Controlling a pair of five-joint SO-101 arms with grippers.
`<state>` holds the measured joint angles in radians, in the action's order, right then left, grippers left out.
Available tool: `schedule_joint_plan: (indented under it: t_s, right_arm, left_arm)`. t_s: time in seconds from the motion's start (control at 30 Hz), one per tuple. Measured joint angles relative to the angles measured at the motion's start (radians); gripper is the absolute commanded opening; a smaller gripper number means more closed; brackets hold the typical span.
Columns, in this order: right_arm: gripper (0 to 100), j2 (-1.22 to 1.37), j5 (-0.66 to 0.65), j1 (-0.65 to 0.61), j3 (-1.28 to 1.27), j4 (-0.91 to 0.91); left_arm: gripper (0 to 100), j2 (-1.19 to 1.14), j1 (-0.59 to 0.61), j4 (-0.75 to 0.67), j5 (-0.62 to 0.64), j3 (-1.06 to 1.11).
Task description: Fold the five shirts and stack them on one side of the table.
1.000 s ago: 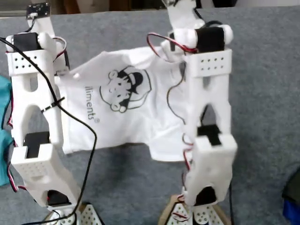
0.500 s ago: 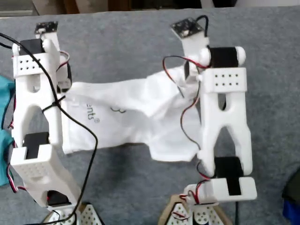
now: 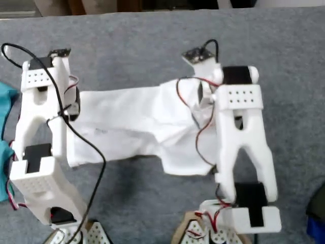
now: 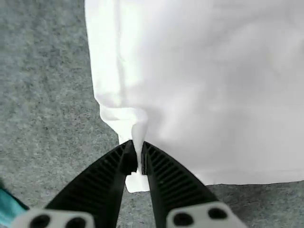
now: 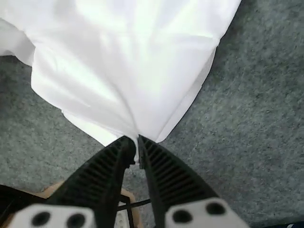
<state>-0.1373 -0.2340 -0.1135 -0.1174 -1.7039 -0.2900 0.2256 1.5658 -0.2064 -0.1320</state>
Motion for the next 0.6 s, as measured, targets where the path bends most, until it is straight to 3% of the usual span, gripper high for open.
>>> schedule_joint_plan:
  t_s: [0.43, 0.6]
  right_arm:
    - [0.6, -0.173, -0.012, 0.006, -0.252, 0.008]
    - [0.6, -0.175, -0.074, 0.115, -0.273, 0.011]
  left_arm:
    - [2, 0.000, 0.000, -0.038, -0.028, 0.126]
    - [2, 0.000, 0.000, -0.071, -0.044, 0.192]
